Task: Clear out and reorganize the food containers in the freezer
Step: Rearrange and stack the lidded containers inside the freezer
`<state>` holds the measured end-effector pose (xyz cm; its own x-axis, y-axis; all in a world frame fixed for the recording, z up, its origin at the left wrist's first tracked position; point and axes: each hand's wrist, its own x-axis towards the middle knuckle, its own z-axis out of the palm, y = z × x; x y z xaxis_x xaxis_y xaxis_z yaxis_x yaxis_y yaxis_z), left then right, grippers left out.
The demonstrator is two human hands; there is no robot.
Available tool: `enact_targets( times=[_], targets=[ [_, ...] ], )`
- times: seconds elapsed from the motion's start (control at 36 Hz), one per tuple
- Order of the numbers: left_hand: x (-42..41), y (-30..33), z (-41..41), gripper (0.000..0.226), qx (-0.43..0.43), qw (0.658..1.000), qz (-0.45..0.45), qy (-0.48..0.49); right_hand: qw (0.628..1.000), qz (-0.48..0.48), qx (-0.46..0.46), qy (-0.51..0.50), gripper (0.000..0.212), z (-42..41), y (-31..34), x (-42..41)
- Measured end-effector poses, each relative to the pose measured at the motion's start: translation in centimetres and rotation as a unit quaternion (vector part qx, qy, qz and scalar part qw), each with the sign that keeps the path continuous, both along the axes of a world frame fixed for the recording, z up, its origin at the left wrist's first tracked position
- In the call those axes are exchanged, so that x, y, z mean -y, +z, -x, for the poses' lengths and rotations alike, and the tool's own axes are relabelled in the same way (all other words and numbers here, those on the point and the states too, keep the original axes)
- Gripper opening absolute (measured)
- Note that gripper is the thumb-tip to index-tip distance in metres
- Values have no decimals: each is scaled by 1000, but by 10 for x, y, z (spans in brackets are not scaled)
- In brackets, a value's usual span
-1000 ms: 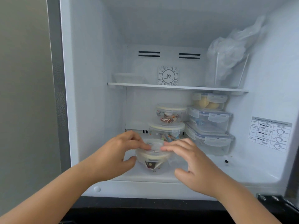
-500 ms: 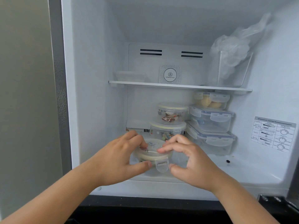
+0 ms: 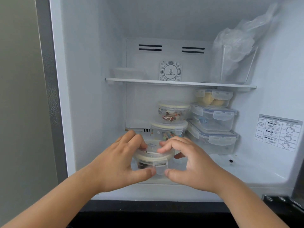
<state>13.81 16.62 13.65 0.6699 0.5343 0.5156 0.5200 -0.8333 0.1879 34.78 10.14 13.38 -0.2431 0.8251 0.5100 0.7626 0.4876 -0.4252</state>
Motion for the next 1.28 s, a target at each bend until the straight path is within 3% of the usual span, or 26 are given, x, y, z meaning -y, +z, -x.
enact_targets(
  times=[0.58,1.03,1.28],
  targets=[
    [-1,-7,-4,61,20,1000,-14,11,993,37,-105,34,35,7,-15,-8],
    [-1,-10,-5,54,28,999,-36,14,992,-13,-121,26,34,11,-21,-11],
    [0,-13,2,56,42,999,2,-8,994,0,-108,30,32,10,-22,-5]
  ],
)
